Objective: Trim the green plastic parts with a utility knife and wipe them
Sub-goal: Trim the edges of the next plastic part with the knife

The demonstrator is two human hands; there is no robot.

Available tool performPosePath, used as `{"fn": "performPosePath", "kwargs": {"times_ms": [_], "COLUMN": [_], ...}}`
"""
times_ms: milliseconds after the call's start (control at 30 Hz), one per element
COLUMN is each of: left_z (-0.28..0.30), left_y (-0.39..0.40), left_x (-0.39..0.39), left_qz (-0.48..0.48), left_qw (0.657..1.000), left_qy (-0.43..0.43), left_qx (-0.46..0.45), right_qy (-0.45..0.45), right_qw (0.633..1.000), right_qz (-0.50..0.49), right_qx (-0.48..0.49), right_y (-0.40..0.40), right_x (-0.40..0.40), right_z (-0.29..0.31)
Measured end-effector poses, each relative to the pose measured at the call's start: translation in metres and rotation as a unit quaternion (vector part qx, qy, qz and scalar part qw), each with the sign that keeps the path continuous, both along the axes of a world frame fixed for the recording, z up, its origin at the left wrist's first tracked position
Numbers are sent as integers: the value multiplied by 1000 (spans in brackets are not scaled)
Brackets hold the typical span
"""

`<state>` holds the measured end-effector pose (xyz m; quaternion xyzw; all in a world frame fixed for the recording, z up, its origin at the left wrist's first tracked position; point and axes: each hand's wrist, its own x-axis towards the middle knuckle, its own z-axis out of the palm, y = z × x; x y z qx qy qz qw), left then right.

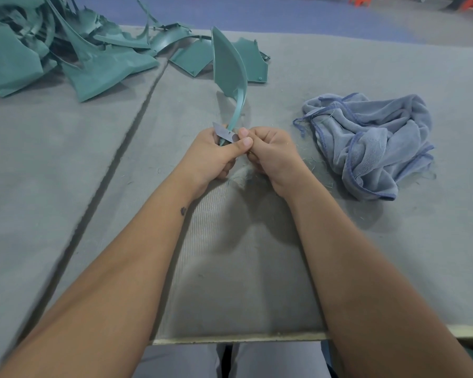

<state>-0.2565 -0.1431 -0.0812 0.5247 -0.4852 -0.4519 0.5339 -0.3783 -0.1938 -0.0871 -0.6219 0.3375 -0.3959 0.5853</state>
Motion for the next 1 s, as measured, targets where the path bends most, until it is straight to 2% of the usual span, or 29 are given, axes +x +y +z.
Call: {"fn": "performPosePath", "kwargs": {"times_ms": [133,267,367,467,500,600,667,767,833,900,1000], "left_z": [-1,-3,-4,-6,-6,-8,-7,-2,0,1,0], "left_y": [-1,-3,-3,-4,-4,-7,-9,-12,-11,-10,-7], "left_x": [-1,-5,-6,-2,-1,5,10,14,14,15,17], "left_qz": [16,41,1,-22,-8,66,103,85,57,30,-14], "left_qw": [1000,999,999,998,996,966,957,983,998,996,988], "left_qy": [6,-26,-50,-66,-89,-250,-271,-163,-32,82,154], "left_qx": [2,-9,-10,6,1,-32,-33,-12,-4,-3,-12], "right_qy": [-14,-54,-101,-109,-112,-112,-98,-58,-34,-16,-1], "right_qw": [1000,994,986,985,985,987,990,997,999,1000,1000], "right_qz": [-12,-79,-97,-88,-85,-72,-57,-31,-12,0,12], "right_qx": [3,49,93,98,97,94,82,51,31,11,-8], "right_y": [-1,-7,-11,-11,-11,-12,-12,-11,-9,-7,-4], "right_x": [1,4,2,1,1,2,2,3,4,5,5], "right_z": [-2,-1,1,0,0,-2,-2,-3,-2,-1,1]}}
